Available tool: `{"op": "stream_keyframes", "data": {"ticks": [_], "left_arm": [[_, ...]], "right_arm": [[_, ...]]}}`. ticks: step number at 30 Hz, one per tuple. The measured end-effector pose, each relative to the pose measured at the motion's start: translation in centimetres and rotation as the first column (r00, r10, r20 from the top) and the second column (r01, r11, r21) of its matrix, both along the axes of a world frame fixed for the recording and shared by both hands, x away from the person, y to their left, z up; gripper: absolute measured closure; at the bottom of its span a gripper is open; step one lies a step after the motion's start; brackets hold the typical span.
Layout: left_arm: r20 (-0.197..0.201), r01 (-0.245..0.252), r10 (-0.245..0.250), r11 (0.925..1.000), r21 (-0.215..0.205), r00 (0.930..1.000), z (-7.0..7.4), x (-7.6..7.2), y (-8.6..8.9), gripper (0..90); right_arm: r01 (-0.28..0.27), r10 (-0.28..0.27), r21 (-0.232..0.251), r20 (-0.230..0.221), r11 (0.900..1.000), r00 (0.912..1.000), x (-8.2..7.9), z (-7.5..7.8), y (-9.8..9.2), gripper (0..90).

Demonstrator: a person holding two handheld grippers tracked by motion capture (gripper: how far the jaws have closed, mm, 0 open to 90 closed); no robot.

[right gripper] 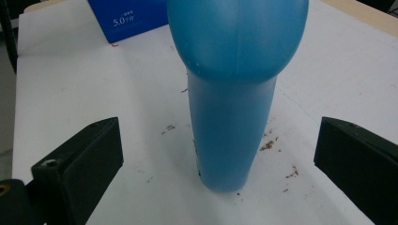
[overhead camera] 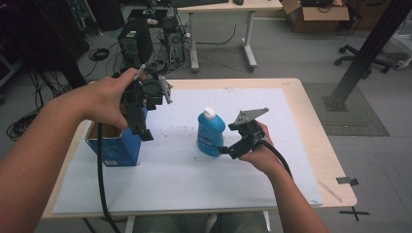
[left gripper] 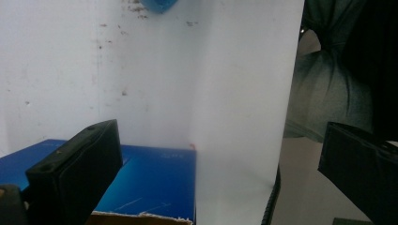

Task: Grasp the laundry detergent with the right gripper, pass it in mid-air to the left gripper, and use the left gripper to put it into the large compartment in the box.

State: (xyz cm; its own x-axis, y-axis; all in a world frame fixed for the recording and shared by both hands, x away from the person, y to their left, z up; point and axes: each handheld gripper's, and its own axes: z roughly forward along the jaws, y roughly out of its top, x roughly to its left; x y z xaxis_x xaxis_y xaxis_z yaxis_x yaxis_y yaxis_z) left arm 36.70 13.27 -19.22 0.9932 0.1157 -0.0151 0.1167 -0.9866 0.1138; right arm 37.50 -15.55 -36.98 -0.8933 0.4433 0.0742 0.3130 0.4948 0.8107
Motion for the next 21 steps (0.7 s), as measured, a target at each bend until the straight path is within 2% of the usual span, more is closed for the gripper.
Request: {"op": "stream_keyframes", "data": {"ticks": [8, 13, 17, 21], "left_arm": [[0.0, 0.001, -0.001, 1.0, -0.002, 1.0, 0.0, 0.0, -0.1, 0.1], [0.0, 0.003, -0.003, 1.0, -0.003, 1.0, 0.0, 0.0, -0.1, 0.1], [0.002, 0.008, -0.008, 0.9999, -0.013, 1.0, 0.0, 0.0, -0.1, 0.1], [0.0, -0.002, 0.002, 0.9999, -0.013, 1.0, 0.0, 0.0, 0.0, 0.1]], "right_arm": [[0.017, -0.018, 0.04, 0.019, 0.999, 0.9997, 0.1, -1.1, 0.9, 1.4], [0.031, -0.033, 0.039, 0.037, 0.999, 0.9988, 0.2, -1.4, 1.2, 1.4], [0.057, -0.061, 0.067, 0.054, 0.996, 0.9967, 0.4, -1.8, 1.4, 1.6], [0.067, -0.071, 0.069, 0.062, 0.995, 0.9956, 0.4, -2.2, 1.6, 1.6]]}}
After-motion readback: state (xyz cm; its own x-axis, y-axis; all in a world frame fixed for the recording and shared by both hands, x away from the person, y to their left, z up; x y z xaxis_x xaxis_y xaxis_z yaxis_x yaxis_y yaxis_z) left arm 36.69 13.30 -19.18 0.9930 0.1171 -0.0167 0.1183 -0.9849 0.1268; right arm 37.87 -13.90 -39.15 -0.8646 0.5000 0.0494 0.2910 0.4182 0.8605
